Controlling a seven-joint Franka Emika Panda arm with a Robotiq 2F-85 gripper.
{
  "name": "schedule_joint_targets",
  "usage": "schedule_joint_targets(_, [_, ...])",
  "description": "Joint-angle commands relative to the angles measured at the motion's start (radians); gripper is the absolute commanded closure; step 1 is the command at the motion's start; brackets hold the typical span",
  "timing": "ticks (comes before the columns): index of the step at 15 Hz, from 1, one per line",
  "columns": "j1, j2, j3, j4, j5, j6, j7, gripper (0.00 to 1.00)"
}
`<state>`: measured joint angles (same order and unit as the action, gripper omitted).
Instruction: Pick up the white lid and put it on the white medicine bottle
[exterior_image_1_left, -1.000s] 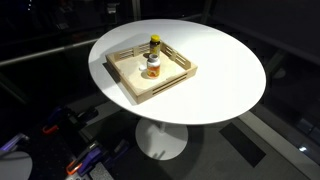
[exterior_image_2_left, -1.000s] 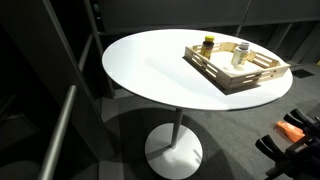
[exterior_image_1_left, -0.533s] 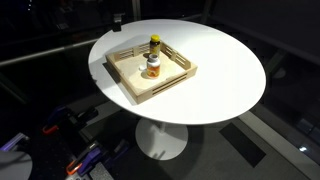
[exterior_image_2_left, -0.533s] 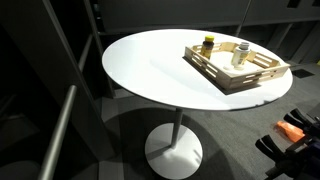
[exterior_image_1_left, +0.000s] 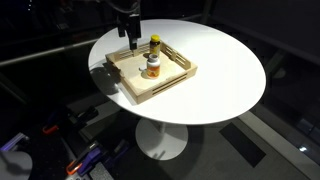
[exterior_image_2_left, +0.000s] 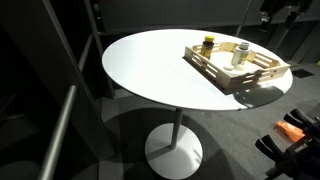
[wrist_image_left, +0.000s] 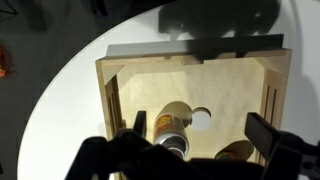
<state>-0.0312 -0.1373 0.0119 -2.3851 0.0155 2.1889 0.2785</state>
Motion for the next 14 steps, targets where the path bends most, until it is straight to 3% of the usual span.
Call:
schedule_joint_targets(1, [-0.006,0.091,-0.017,0.03,0.029,0.049,0.016,0.0])
schedule_joint_targets(14, [0.008,0.338,-0.033,0.142,0.122,0.173,-0.001,0.0])
